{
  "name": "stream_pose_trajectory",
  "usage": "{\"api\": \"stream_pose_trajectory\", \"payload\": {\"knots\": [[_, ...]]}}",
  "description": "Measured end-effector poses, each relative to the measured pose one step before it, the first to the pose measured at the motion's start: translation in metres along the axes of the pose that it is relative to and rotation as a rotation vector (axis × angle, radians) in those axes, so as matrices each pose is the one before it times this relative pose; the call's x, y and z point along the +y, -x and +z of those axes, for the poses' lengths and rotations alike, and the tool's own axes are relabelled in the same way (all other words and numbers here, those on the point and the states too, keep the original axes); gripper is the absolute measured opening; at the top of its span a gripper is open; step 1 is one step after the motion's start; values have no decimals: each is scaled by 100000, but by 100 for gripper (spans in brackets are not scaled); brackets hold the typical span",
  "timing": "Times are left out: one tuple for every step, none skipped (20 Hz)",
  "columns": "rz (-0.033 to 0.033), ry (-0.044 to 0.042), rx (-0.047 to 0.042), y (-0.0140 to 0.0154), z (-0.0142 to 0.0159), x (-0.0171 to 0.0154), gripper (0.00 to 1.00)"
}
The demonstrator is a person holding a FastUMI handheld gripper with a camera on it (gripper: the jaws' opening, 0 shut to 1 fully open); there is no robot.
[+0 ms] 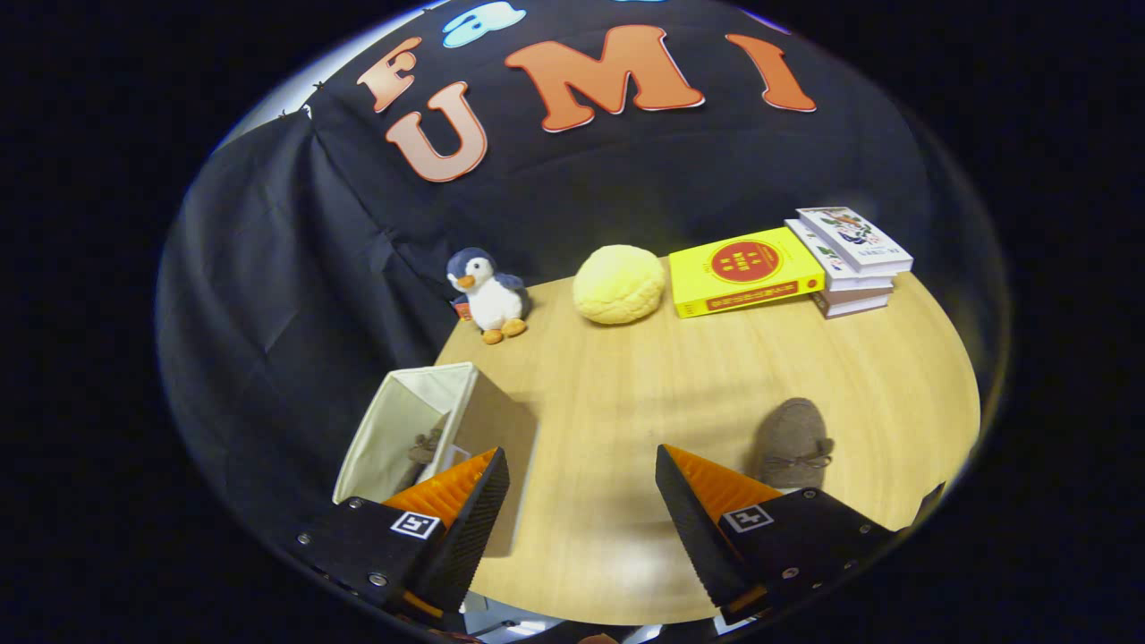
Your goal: Open the storage box then place both shoes into the box .Put the left shoe in first, then the right shoe, with the right side of both shoes facing outward in a uniform manner.
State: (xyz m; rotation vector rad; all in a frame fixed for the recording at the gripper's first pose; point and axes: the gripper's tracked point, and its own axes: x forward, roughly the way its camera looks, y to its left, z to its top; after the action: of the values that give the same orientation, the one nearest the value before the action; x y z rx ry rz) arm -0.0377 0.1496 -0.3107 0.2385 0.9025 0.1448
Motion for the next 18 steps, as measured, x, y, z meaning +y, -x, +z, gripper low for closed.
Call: {"api": "stream_pose_trajectory", "payload": {"knots": [[-3002,859,-656,439,-252,-1634,99],[-2264,208,-457,178,-302,-1366,99],[-2064,-168,236,182,-454,-1349,99],[-1571,-345,504,116,-566,-1299,99],[-1763,-266,899,-62,-740,-1210,99],[-1510,-172,1007,-141,-750,-1158,99],[-1688,-190,1735,-189,-802,-1064,99],[-873,-520,2599,-123,-905,-836,99],[-346,-1307,875,-87,-472,-667,99],[-553,-1110,101,-29,-54,-740,99],[-1185,-225,191,-188,-277,-660,99],[-1680,806,301,-251,-238,-979,99],[-2061,1206,523,-483,-310,-965,99],[-1262,894,714,-406,-432,-727,99],[-879,510,1214,-425,-485,-552,99],[-507,154,1239,-459,-543,-449,99],[-605,335,1255,-699,-528,-473,99],[-783,575,1556,-583,-519,-481,99]]}}
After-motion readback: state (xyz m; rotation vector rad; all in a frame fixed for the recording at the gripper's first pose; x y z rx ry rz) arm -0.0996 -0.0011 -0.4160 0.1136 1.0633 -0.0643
